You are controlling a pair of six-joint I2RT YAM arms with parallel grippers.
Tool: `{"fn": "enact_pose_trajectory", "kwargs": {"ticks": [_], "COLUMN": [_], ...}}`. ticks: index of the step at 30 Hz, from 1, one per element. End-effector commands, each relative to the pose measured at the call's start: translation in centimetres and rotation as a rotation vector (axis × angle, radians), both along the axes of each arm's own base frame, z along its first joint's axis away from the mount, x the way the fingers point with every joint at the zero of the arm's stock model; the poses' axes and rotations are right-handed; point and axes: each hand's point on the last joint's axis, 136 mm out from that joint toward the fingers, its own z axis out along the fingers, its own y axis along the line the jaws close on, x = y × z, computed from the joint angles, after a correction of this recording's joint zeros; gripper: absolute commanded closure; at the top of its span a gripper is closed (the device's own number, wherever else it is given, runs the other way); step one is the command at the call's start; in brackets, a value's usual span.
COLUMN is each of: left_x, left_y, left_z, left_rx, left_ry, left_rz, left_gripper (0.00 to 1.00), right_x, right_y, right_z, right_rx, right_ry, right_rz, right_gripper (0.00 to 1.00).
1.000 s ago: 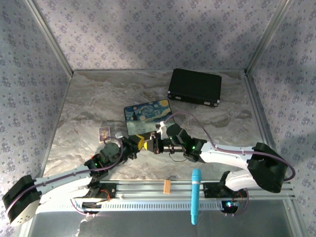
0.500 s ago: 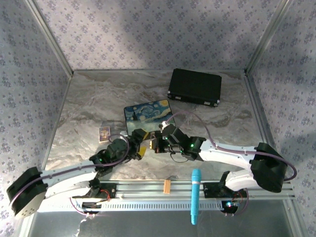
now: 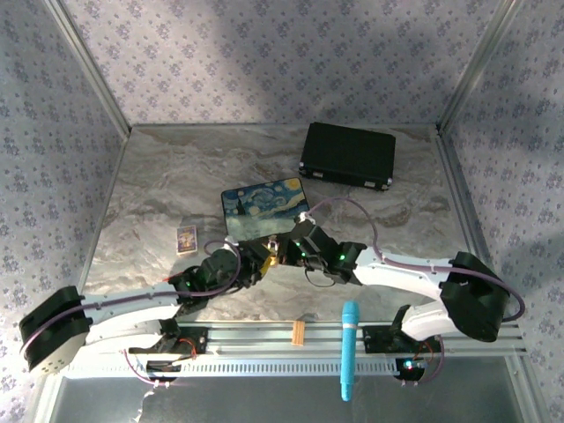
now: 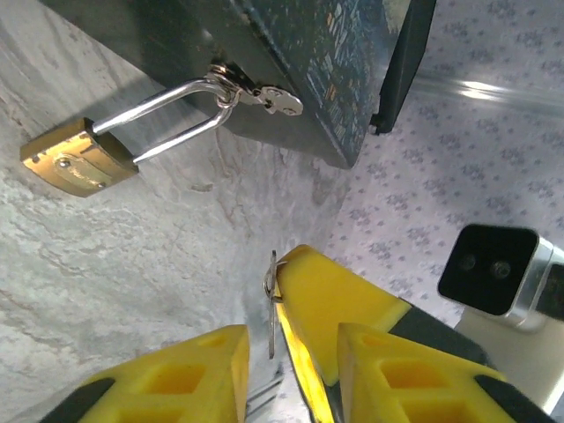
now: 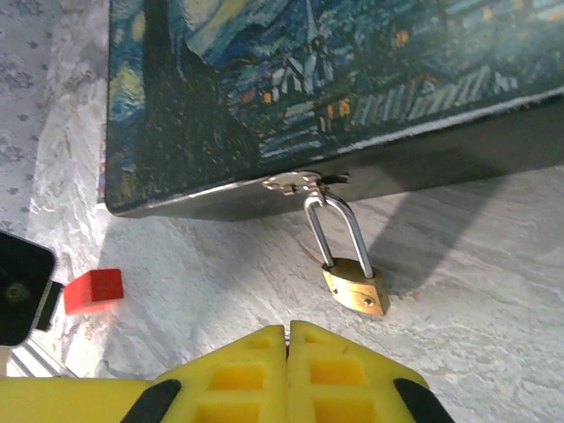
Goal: Unlock a padlock with a key
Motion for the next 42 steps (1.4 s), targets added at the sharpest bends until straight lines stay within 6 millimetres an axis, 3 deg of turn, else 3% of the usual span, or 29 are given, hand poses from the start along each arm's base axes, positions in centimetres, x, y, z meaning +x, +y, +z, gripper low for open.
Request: {"fn": "enact_pose_trajectory", "kwargs": {"ticks": [1, 5, 7, 12, 21, 23, 25, 26, 28, 31, 37, 38, 39, 41, 42], "left_x": [-0.2, -0.3, -0.5, -0.4, 0.2, 0.5, 0.9, 1.1, 1.3, 1.2, 1.2, 1.2, 1.2, 1.2, 1.2], "left_y": [-1.3, -3.5, -3.6, -1.1, 0.9, 0.8, 0.6, 0.5, 0.5, 1.0, 2.8, 2.9, 3.0, 2.8, 2.6], "left_z": [0.1, 0.4, -0.6, -3.0, -4.1, -3.5, -2.5, -1.8, -0.9, -0.2, -0.1, 0.0, 0.2, 0.3, 0.3], "left_rx": [0.004, -0.011, 0.022, 0.089, 0.145, 0.135, 0.1, 0.071, 0.033, 0.022, 0.034, 0.038, 0.042, 0.053, 0.049], "left_ry": [-0.002, -0.017, 0.017, 0.061, 0.069, 0.047, 0.014, -0.011, -0.034, -0.031, -0.037, -0.047, -0.056, -0.066, -0.062], "left_rz": [-0.041, -0.115, -0.121, -0.041, -0.004, 0.0, 0.009, 0.023, 0.039, 0.063, 0.126, 0.13, 0.131, 0.125, 0.122], "left_gripper": [0.75, 0.67, 0.73, 0.8, 0.8, 0.74, 0.61, 0.49, 0.43, 0.44, 0.7, 0.71, 0.66, 0.45, 0.42], "right_x": [1.1, 1.2, 1.1, 0.8, 0.4, 0.4, 0.3, 0.3, 0.3, 0.3, 0.2, 0.1, 0.1, 0.0, -0.1], "right_y": [0.5, 0.6, 0.4, -0.4, -0.7, -0.6, -0.7, -0.8, -0.9, -1.0, -0.9, -0.8, -0.7, -0.5, -0.4], "right_z": [2.5, 2.9, 3.1, 3.2, 3.3, 3.5, 3.3, 3.2, 2.9, 2.7, 2.7, 2.8, 2.8, 2.9, 3.0], "right_rx": [0.071, 0.077, 0.079, 0.077, 0.109, 0.115, 0.118, 0.12, 0.121, 0.117, 0.12, 0.12, 0.119, 0.125, 0.126], "right_ry": [-0.038, -0.039, -0.043, -0.045, -0.048, -0.048, -0.043, -0.042, -0.042, -0.041, -0.037, -0.037, -0.036, -0.036, -0.035], "right_rz": [-0.027, -0.026, -0.026, -0.033, -0.03, -0.026, -0.031, -0.035, -0.04, -0.044, -0.044, -0.041, -0.041, -0.036, -0.033], "right_gripper": [1.0, 1.0, 1.0, 1.0, 1.0, 1.0, 1.0, 1.0, 1.0, 1.0, 1.0, 1.0, 1.0, 1.0, 1.0]}}
